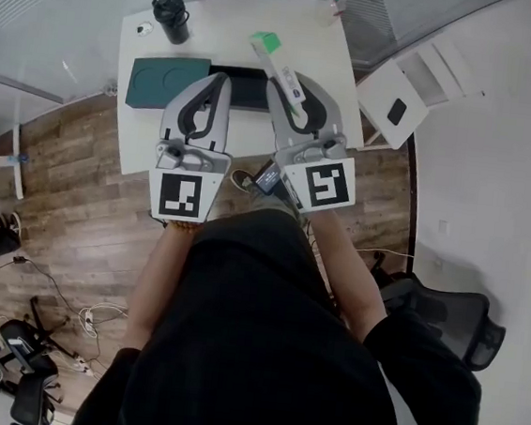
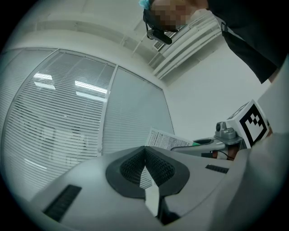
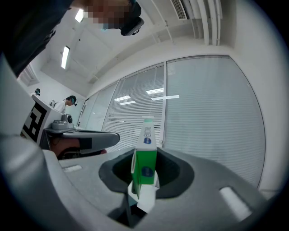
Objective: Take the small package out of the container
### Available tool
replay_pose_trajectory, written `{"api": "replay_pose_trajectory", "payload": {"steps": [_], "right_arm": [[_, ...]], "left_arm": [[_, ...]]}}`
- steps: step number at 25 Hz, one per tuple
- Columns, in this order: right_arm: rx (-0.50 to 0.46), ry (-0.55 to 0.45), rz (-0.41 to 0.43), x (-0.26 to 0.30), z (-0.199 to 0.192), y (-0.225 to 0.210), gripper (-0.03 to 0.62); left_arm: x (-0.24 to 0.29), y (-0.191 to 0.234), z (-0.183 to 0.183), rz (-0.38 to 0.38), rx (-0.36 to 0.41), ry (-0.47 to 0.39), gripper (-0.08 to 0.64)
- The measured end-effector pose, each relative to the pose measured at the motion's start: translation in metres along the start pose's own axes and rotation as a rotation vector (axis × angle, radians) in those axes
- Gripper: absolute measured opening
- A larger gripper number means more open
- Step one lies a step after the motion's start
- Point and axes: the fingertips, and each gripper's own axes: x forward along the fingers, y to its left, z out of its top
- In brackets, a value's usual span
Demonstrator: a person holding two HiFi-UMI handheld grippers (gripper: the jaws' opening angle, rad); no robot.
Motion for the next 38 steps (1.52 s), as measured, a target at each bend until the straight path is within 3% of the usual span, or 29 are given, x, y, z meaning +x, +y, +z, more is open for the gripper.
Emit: {"api": "replay_pose_trajectory", "payload": {"steps": [21,38], "right_arm": [[0.025,0.080,0.041,-0.017,-0.043,0.019,0.089],[0.040,0.081,0.052,-0.023,-0.043,0.019,0.089]], "left_arm": [[-0.010,-0.016,-0.035,-0.021,-0.036,0.082,0.002],[-0.005,-0.026,-0.044,-0.034,-0.048,0.098,0.002]]}}
